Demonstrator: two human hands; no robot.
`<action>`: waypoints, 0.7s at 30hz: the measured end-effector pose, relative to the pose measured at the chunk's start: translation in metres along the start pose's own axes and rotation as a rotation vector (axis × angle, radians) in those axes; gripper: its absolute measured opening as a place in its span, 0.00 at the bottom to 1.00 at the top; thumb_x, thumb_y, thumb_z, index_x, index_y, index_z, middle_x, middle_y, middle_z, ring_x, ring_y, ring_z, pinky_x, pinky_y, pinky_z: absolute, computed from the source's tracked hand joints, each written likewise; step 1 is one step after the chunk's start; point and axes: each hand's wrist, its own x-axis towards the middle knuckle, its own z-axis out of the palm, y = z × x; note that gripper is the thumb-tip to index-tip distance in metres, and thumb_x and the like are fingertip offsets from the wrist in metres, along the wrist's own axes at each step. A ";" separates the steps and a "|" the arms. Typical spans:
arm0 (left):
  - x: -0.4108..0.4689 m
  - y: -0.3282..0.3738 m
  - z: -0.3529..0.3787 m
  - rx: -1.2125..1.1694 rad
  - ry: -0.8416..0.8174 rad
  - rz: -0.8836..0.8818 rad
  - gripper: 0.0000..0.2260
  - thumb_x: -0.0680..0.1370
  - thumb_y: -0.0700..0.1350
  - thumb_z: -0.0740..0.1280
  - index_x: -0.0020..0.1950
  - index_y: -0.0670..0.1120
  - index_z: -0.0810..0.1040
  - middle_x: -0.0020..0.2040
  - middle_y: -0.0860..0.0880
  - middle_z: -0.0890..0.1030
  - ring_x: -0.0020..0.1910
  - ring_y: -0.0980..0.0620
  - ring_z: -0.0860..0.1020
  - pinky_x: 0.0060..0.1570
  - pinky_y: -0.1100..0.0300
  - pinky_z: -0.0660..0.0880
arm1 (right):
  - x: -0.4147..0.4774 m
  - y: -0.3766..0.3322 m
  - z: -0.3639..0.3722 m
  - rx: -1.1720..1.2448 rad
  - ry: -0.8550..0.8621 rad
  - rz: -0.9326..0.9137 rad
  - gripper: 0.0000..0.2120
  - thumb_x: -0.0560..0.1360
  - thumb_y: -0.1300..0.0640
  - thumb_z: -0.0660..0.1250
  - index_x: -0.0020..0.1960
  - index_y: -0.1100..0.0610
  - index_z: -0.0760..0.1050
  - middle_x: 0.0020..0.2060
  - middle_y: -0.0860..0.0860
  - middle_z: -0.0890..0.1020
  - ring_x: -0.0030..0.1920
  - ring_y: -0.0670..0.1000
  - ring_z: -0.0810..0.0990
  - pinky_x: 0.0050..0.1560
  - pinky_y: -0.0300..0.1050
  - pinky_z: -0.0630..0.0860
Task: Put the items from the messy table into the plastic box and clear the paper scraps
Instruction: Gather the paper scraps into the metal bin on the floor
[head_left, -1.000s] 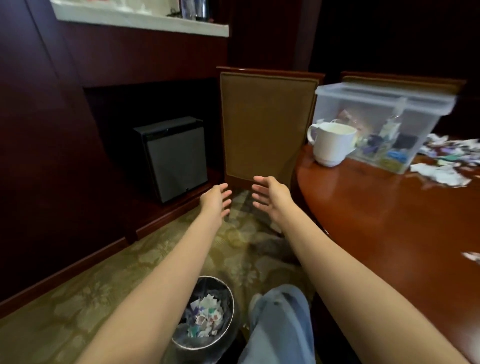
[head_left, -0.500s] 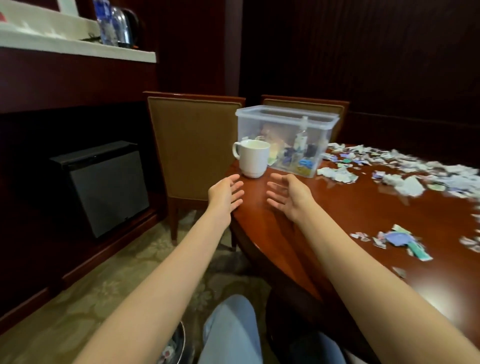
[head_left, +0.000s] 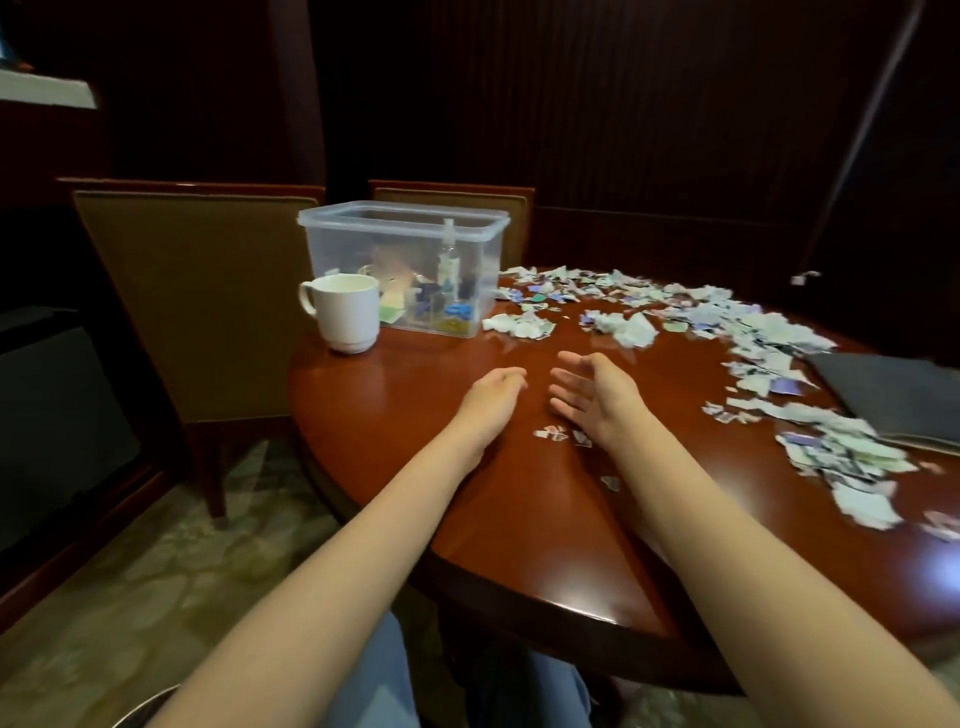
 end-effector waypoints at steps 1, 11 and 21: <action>-0.001 0.002 0.009 0.075 -0.019 0.042 0.18 0.82 0.46 0.52 0.70 0.49 0.69 0.70 0.48 0.70 0.68 0.49 0.68 0.69 0.55 0.64 | 0.000 -0.002 -0.007 0.000 0.015 -0.006 0.17 0.82 0.56 0.51 0.63 0.58 0.73 0.65 0.57 0.74 0.66 0.57 0.72 0.65 0.50 0.70; -0.014 -0.001 0.054 0.902 -0.364 0.363 0.39 0.75 0.68 0.53 0.78 0.51 0.44 0.78 0.46 0.47 0.78 0.49 0.47 0.75 0.51 0.45 | -0.001 -0.018 -0.073 0.064 0.208 -0.091 0.15 0.82 0.57 0.51 0.60 0.60 0.73 0.63 0.59 0.75 0.64 0.56 0.74 0.61 0.45 0.73; -0.002 0.019 0.111 0.917 -0.415 0.411 0.41 0.74 0.69 0.55 0.78 0.51 0.43 0.78 0.44 0.47 0.77 0.46 0.47 0.74 0.50 0.47 | -0.023 -0.033 -0.132 -0.488 0.563 -0.346 0.15 0.79 0.56 0.55 0.56 0.58 0.78 0.55 0.56 0.80 0.54 0.56 0.78 0.55 0.49 0.74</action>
